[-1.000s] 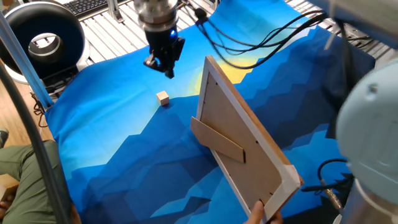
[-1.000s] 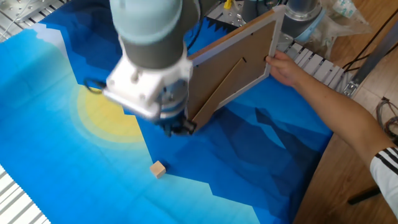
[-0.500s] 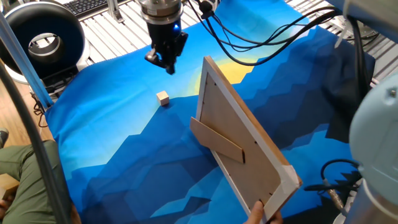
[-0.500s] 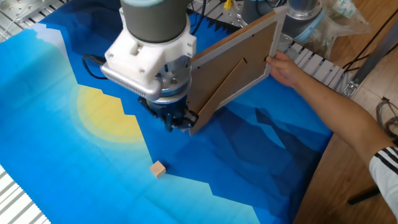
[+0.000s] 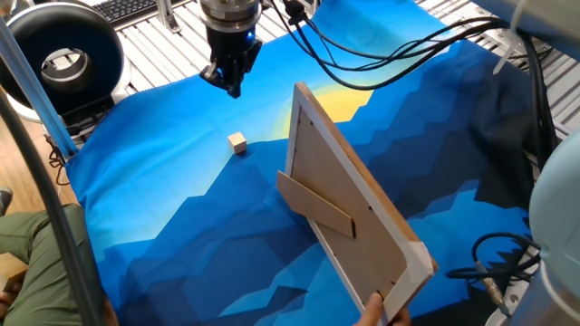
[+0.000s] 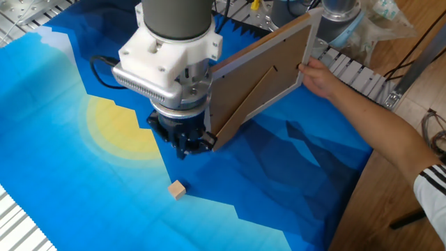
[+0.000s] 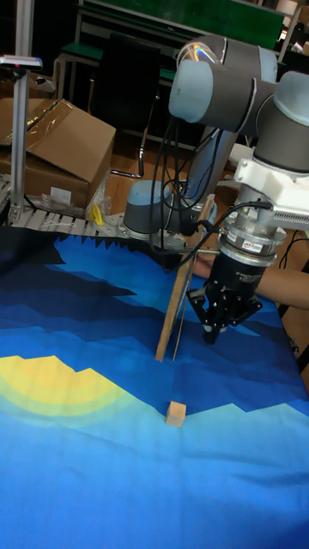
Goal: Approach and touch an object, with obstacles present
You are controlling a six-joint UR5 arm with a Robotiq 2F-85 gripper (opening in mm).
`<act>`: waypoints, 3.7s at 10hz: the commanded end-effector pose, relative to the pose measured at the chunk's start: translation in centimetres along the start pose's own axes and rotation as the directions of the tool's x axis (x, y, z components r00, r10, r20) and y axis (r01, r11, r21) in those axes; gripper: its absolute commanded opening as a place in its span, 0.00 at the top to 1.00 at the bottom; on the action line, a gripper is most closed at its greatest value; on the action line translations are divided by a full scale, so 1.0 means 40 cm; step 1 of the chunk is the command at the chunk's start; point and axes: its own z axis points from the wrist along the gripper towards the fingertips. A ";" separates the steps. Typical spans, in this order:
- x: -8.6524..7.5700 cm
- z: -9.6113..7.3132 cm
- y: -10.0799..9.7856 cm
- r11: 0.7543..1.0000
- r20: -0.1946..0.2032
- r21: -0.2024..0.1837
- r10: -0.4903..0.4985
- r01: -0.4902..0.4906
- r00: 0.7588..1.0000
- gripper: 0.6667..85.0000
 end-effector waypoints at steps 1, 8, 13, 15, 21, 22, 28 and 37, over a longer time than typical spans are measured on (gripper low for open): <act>0.082 -0.123 -0.012 1.000 -0.098 -0.003 0.004 -0.005 0.995 1.00; 0.218 -0.241 -0.179 0.995 -0.166 0.082 -0.043 0.057 0.985 1.00; 0.238 -0.227 -0.122 0.997 -0.174 0.001 0.070 -0.071 0.982 1.00; 0.219 -0.225 -0.100 0.972 -0.151 -0.010 0.229 -0.233 0.962 1.00; 0.235 -0.336 -0.231 0.986 -0.122 0.027 0.167 -0.164 0.978 1.00; 0.252 -0.373 -0.279 0.990 -0.140 0.021 0.138 -0.136 0.981 1.00; 0.292 -0.295 -0.412 0.992 -0.125 0.037 0.123 -0.119 0.985 1.00; 0.255 -0.217 -0.356 0.970 -0.068 -0.017 0.242 -0.243 0.968 1.00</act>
